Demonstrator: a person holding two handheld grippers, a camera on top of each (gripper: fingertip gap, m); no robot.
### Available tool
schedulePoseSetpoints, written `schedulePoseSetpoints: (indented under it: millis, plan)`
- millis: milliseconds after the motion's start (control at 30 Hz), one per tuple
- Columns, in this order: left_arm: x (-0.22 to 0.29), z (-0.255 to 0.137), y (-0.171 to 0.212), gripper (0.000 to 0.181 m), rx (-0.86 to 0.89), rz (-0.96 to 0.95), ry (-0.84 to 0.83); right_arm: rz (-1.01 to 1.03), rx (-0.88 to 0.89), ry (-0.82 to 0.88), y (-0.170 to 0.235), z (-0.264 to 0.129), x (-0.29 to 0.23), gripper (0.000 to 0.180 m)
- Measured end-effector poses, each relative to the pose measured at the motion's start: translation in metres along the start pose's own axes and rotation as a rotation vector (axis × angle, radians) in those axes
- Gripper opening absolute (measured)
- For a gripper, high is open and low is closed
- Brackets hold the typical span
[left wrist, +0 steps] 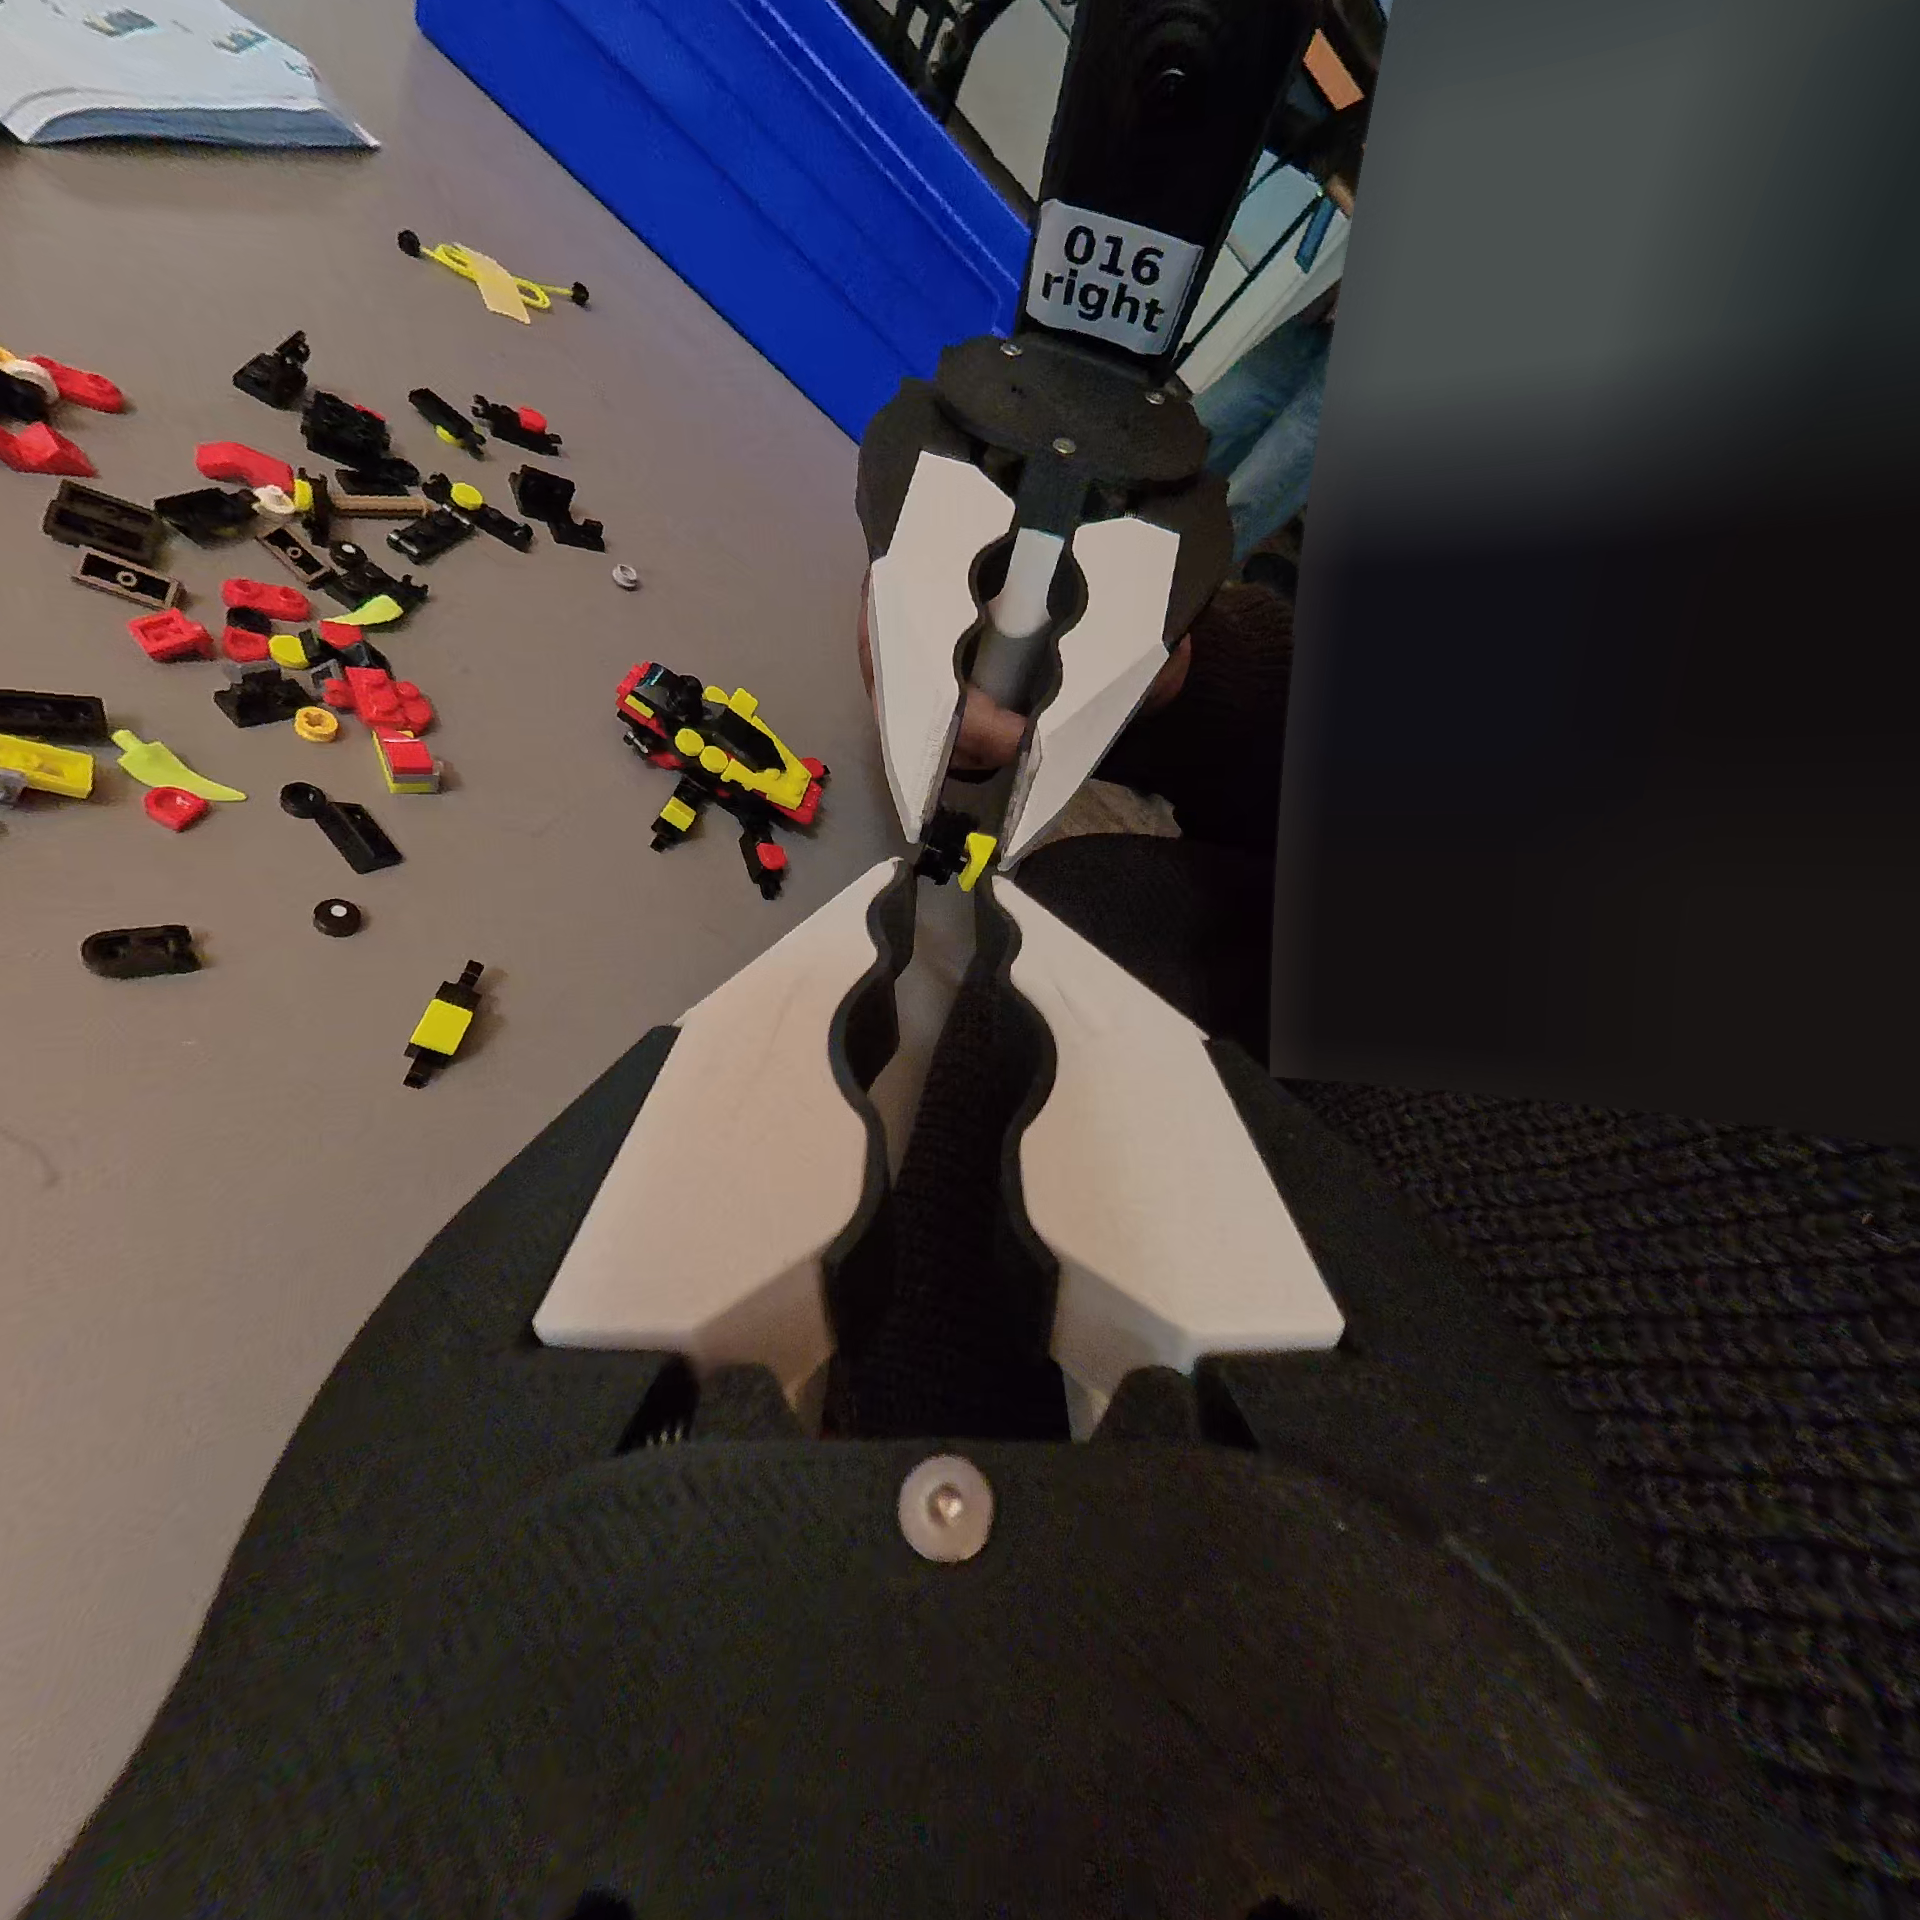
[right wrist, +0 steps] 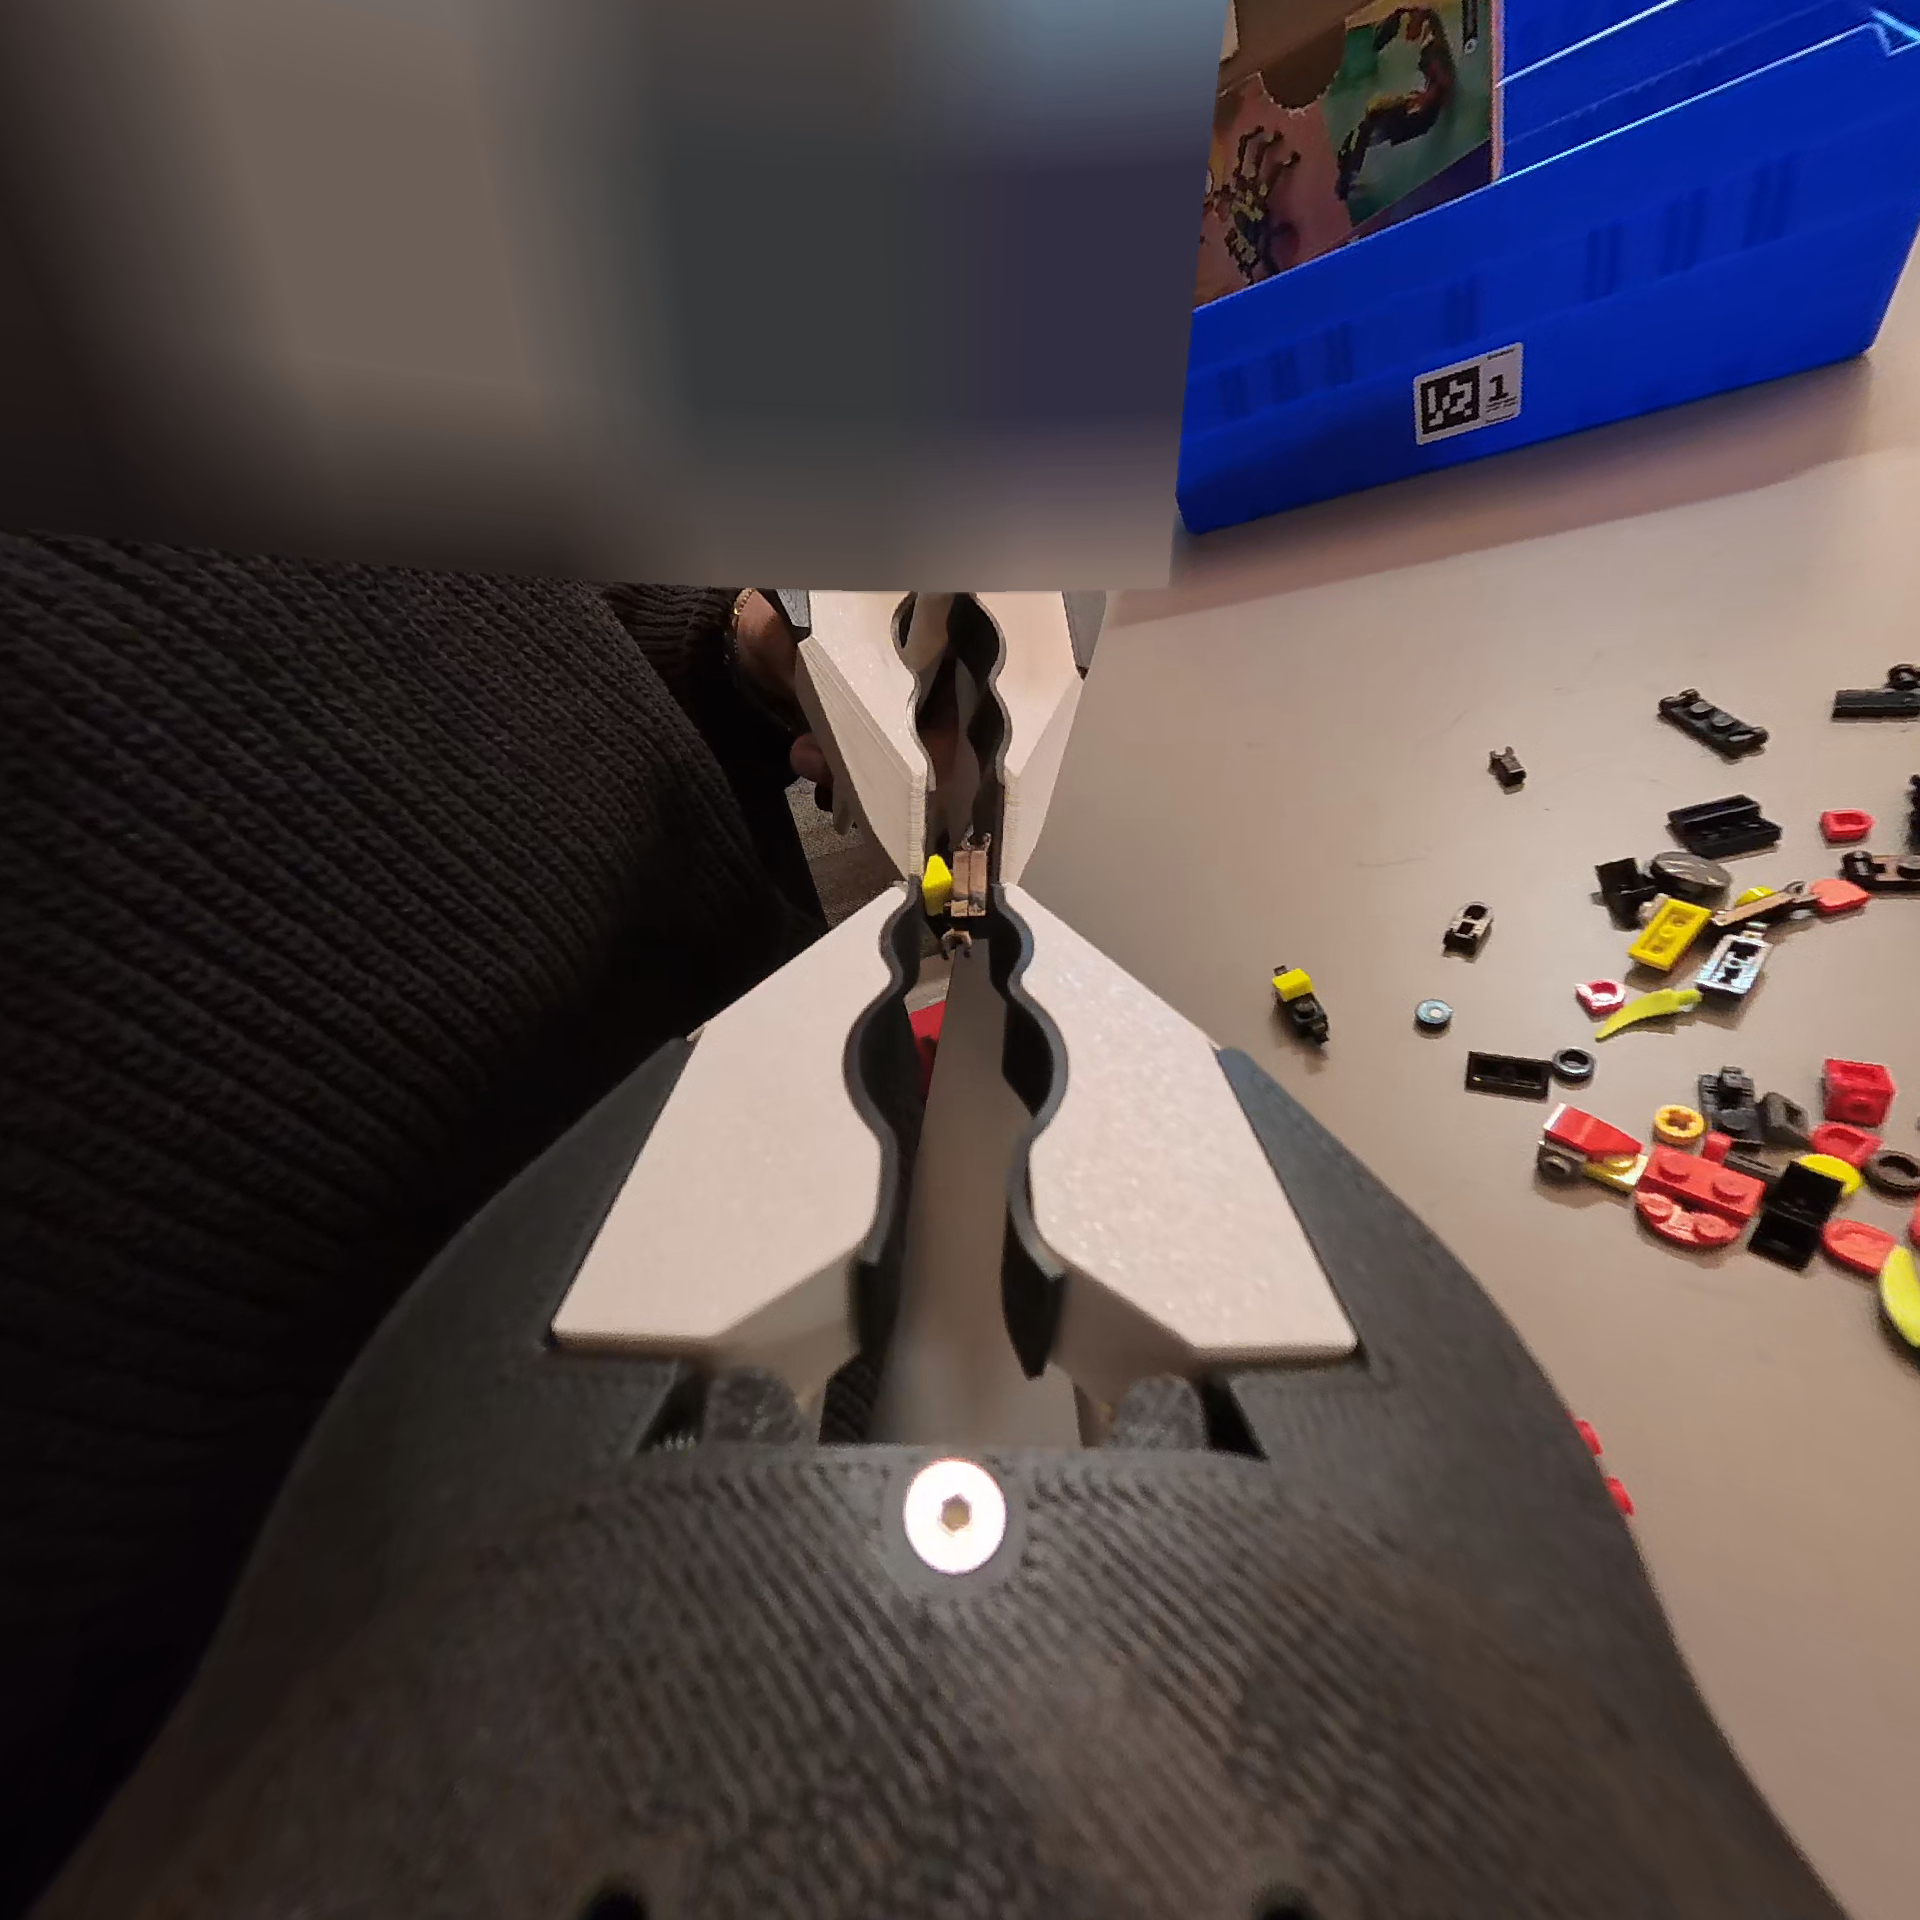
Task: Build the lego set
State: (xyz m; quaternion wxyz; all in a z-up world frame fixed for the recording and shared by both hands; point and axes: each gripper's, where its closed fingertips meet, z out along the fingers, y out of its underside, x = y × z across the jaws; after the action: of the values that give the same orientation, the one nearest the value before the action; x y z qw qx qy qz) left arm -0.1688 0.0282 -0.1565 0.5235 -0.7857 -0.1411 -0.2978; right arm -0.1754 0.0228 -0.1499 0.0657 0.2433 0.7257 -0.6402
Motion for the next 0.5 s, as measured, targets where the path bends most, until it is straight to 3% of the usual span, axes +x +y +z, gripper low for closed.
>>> schedulePoseSetpoints:
  millis: [500]
  plan:
    - [0.0031, 0.0002, 0.0019, 0.007, -0.016, 0.043, 0.0, -0.022, -0.003, -0.009, -0.0002, 0.0022, -0.0042, 0.01]
